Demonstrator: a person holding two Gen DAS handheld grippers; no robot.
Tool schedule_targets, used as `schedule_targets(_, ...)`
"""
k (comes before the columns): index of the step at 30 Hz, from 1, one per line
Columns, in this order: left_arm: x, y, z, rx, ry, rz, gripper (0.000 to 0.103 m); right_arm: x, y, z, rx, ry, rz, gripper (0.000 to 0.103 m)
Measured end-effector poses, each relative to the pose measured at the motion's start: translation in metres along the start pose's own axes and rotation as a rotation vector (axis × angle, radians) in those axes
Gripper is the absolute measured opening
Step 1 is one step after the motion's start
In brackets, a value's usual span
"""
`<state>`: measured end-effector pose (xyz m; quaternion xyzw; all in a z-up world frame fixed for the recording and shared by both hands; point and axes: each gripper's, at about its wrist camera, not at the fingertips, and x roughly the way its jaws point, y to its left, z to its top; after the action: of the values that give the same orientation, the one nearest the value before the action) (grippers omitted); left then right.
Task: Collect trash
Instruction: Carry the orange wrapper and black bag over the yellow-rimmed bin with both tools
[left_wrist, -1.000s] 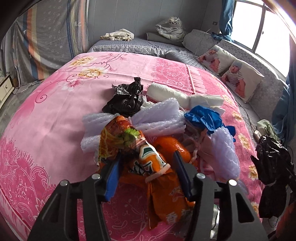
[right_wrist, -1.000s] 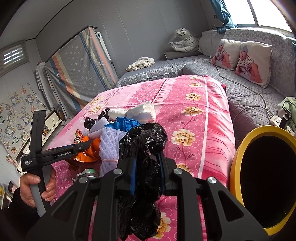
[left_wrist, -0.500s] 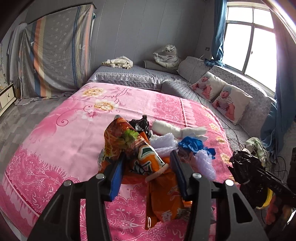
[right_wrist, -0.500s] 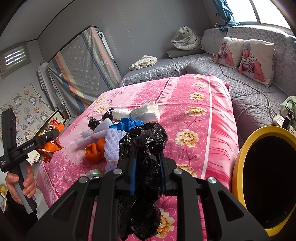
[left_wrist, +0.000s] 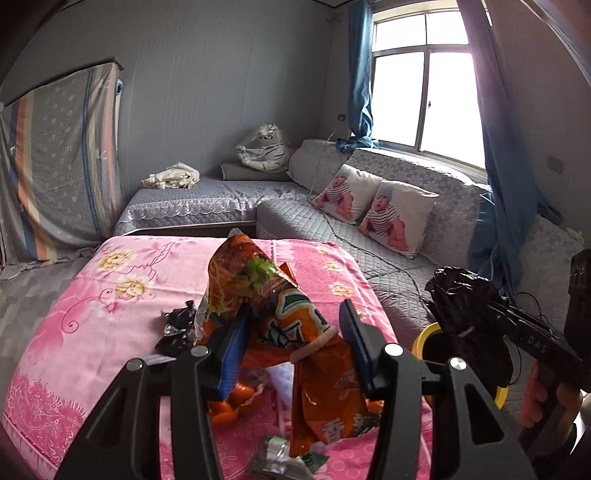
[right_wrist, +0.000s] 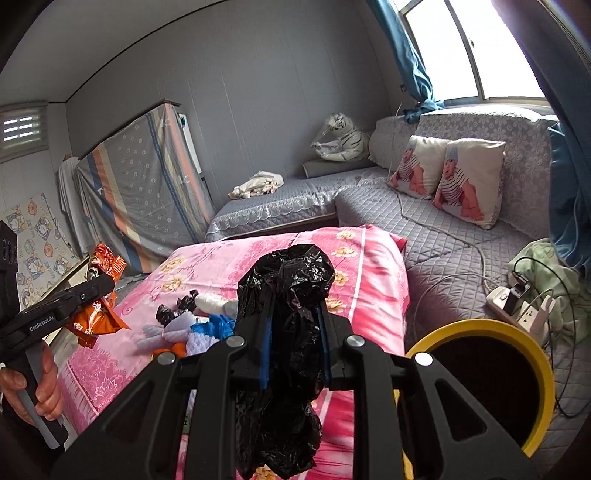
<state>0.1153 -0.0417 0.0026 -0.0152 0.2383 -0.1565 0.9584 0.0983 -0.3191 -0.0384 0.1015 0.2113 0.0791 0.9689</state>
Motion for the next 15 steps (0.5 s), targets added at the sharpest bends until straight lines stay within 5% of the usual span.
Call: schedule_targets(15, 0.028, -0.107, 0.025, 0.067, -0.024, -0.198, 0.046, -0.069, -0.065, 0.032, 0.021, -0.172, -0.231, 0.019)
